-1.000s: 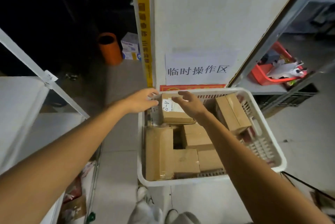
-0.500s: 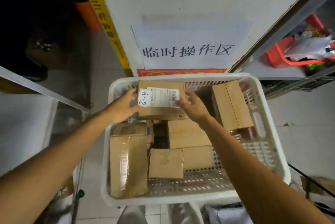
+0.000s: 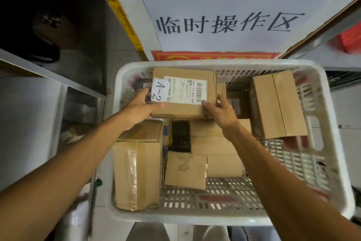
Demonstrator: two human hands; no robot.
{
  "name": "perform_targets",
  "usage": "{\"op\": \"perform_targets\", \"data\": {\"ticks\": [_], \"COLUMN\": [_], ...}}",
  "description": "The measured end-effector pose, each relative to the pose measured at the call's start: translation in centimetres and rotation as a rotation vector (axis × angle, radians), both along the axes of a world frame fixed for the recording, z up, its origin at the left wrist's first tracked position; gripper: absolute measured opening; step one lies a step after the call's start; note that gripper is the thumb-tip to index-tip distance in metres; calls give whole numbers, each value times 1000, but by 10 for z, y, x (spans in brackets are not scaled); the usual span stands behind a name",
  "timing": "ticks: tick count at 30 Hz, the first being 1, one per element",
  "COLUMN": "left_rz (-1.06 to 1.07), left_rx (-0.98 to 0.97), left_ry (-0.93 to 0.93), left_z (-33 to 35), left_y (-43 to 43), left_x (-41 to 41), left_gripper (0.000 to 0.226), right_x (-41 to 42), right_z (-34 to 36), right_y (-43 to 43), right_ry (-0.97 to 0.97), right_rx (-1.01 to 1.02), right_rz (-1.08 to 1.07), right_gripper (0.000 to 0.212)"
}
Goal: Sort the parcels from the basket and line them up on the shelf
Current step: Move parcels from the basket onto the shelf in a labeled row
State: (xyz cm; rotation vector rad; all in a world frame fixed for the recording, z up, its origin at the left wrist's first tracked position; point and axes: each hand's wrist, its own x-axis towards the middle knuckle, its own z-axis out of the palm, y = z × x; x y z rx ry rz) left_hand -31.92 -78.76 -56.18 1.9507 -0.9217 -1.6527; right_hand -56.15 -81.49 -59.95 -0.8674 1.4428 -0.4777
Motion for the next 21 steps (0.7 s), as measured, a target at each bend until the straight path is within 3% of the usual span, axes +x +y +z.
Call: {"op": "perform_targets", "data": {"ticks": [8, 14, 21], "left_rz": [-57, -55, -44], "left_rx": [0, -108, -327], "left_ry": [17, 53, 75], "left_z": [17, 56, 125], "left_y": [6, 17, 51], "left_x": [5, 17, 27], "left_gripper": [60, 52, 43], "right_x": [10, 18, 34], "right_z": [25, 70, 131], "right_y": [23, 47, 80], "right_ry": [-40, -109, -242], "right_rx": [-96, -236, -334], "right_rz": [-75, -151, -236], "right_gripper": [45, 39, 53]}}
